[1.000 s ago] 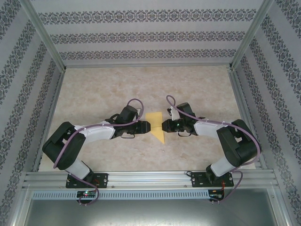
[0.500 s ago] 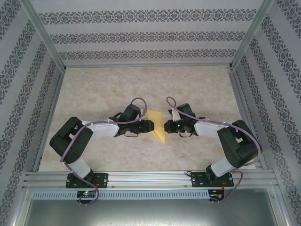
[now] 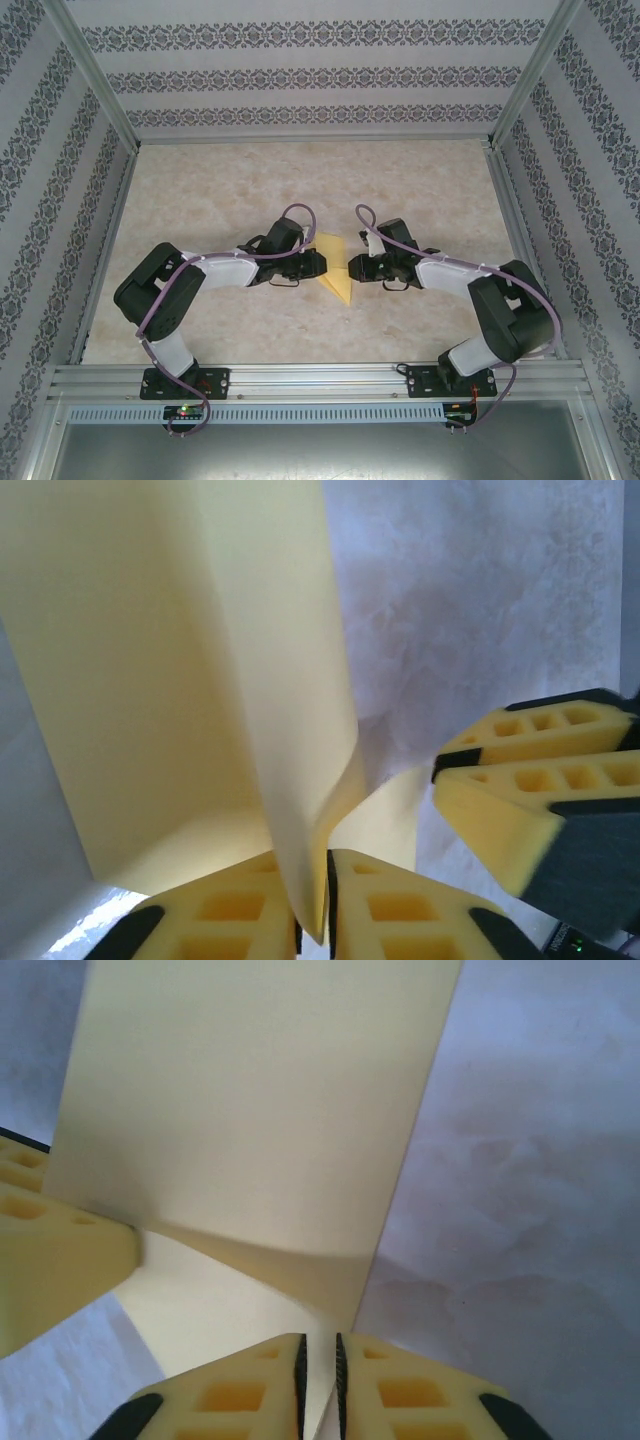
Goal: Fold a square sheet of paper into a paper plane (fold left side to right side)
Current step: Fourth fold the wing at the center of the table.
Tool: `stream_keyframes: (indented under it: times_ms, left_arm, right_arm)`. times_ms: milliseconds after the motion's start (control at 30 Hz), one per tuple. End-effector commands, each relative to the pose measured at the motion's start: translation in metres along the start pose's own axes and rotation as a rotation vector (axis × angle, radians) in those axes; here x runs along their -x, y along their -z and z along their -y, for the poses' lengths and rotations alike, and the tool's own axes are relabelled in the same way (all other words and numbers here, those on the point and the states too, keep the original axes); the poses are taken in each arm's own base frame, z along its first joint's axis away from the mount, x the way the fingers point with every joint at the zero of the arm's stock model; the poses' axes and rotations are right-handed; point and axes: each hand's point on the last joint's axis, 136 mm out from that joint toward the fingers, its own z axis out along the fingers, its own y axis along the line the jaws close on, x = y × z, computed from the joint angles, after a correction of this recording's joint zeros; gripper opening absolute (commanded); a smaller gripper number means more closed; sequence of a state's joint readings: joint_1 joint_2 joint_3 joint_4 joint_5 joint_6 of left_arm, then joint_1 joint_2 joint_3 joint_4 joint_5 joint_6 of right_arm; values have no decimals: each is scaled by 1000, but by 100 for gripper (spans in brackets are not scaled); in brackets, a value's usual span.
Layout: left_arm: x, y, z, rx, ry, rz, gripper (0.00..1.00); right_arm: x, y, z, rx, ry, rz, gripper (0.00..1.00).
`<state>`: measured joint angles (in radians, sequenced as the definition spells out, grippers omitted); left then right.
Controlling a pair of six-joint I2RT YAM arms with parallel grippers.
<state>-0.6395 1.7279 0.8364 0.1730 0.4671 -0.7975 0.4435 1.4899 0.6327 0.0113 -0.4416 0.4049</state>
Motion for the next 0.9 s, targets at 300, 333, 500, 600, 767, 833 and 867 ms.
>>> stream_keyframes:
  times_ms: [300, 333, 500, 600, 767, 833, 867]
  left_arm:
    - [12, 13, 12, -10, 151, 42, 6]
    - [11, 13, 13, -10, 166, 36, 6]
    - [10, 14, 18, -21, 200, 17, 6]
    - [9, 13, 19, -19, 204, 4, 7]
    - [9, 13, 18, -18, 209, 0, 7]
    - [8, 12, 19, -18, 210, -4, 7]
    - [8, 12, 19, -17, 210, -6, 7]
  right_arm:
    - [-19, 38, -27, -198, 255, 175, 46]
    - [-23, 36, -30, -205, 273, 185, 47]
    - [-38, 22, -37, -242, 324, 173, 49]
    - [-40, 11, -36, -263, 340, 145, 48]
    - [-39, -2, -39, -277, 367, 115, 46]
    - [-39, -6, -40, -290, 377, 104, 44]
    - [-39, -8, -40, -292, 382, 101, 44]
